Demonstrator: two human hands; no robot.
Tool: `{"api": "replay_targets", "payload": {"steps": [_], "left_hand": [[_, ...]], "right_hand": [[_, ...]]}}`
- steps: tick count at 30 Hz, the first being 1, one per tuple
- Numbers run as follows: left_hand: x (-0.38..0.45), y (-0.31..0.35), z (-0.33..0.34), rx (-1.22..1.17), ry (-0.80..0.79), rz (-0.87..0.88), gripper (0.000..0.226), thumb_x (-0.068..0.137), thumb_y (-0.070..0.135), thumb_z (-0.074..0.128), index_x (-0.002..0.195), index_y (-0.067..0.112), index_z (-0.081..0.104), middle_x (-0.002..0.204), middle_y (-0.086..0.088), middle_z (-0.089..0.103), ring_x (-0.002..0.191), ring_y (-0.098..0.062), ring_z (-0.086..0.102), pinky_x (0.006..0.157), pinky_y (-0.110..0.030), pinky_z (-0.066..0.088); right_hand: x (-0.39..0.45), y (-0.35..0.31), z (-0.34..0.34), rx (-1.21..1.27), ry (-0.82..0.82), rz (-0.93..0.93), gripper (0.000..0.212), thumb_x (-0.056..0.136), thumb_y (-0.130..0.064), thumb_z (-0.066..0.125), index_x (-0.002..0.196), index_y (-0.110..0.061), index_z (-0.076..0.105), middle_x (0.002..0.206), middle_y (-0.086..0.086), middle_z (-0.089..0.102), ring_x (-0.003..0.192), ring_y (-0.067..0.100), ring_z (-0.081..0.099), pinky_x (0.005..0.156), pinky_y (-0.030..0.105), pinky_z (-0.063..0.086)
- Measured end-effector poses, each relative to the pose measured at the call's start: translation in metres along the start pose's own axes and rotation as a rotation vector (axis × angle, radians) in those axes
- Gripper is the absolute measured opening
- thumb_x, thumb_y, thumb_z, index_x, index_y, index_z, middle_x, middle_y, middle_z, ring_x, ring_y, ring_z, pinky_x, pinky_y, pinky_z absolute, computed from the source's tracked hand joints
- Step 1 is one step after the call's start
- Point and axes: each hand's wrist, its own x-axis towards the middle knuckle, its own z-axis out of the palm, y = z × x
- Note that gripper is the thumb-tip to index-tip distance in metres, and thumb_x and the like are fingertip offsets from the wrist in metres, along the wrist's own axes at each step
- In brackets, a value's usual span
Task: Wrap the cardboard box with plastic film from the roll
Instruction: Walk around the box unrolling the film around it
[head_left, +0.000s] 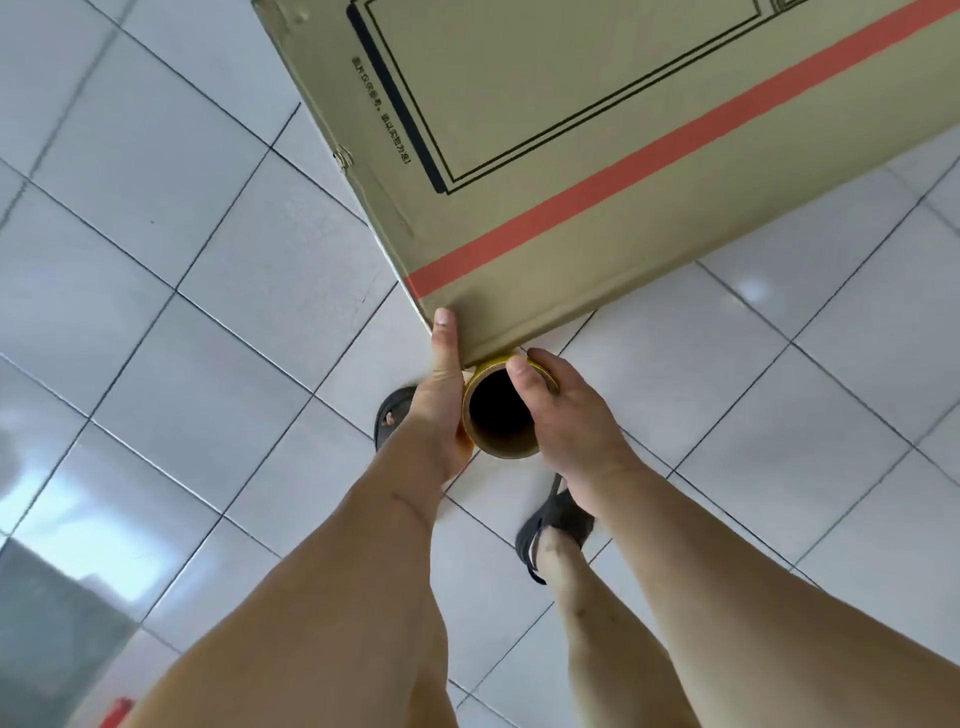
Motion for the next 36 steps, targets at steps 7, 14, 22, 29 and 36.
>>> {"api": "replay_targets", "payload": {"steps": [7,14,22,29,36], "left_hand": [[0.003,-0.016,0.011,-0.099,0.081,0.101,0.097,0.081,0.098,0.053,0.135,0.02,0.072,0.111,-0.01,0.086,0.105,-0.031,0.083,0.105,-0.053,0.063],[-0.001,-0.023,0.013,-0.168,-0.065,0.075,0.112,0.067,0.1,0.051,0.139,0.017,0.071,0.117,-0.01,0.085,0.109,-0.027,0.082,0.098,-0.042,0.065],[0.024,-0.044,0.032,-0.35,0.009,0.187,0.165,0.034,0.119,0.057,0.169,0.026,0.039,0.163,-0.006,0.058,0.15,-0.029,0.056,0.129,-0.053,0.04],[0.019,-0.033,0.032,-0.393,0.031,0.326,0.141,0.062,0.116,0.041,0.17,0.025,0.038,0.172,0.002,0.048,0.159,-0.014,0.044,0.135,-0.044,0.032],[0.067,-0.048,0.037,-0.56,0.007,0.262,0.146,0.044,0.118,0.053,0.157,0.027,0.059,0.153,-0.007,0.067,0.14,-0.024,0.066,0.125,-0.047,0.047]], "right_hand": [[0.001,-0.001,-0.01,-0.056,0.011,0.0,0.038,0.099,-0.053,0.05,0.129,-0.032,0.058,0.113,-0.018,0.062,0.106,0.002,0.058,0.097,0.027,0.045],[-0.001,-0.011,-0.025,-0.201,-0.017,0.017,0.045,0.093,-0.062,0.054,0.132,-0.039,0.057,0.121,-0.012,0.064,0.116,0.013,0.058,0.095,0.03,0.048],[0.017,-0.014,-0.034,-0.266,-0.037,-0.033,0.043,0.085,-0.063,0.063,0.118,-0.035,0.065,0.11,-0.018,0.072,0.11,0.007,0.065,0.096,0.03,0.049],[0.027,-0.023,-0.04,-0.357,-0.121,-0.037,0.027,0.09,-0.059,0.058,0.106,-0.038,0.063,0.104,-0.024,0.069,0.102,-0.003,0.062,0.08,0.019,0.046],[0.033,-0.026,-0.044,-0.411,-0.159,-0.038,0.044,0.069,-0.071,0.057,0.102,-0.042,0.062,0.088,-0.041,0.067,0.085,-0.025,0.057,0.076,0.011,0.039]]}}
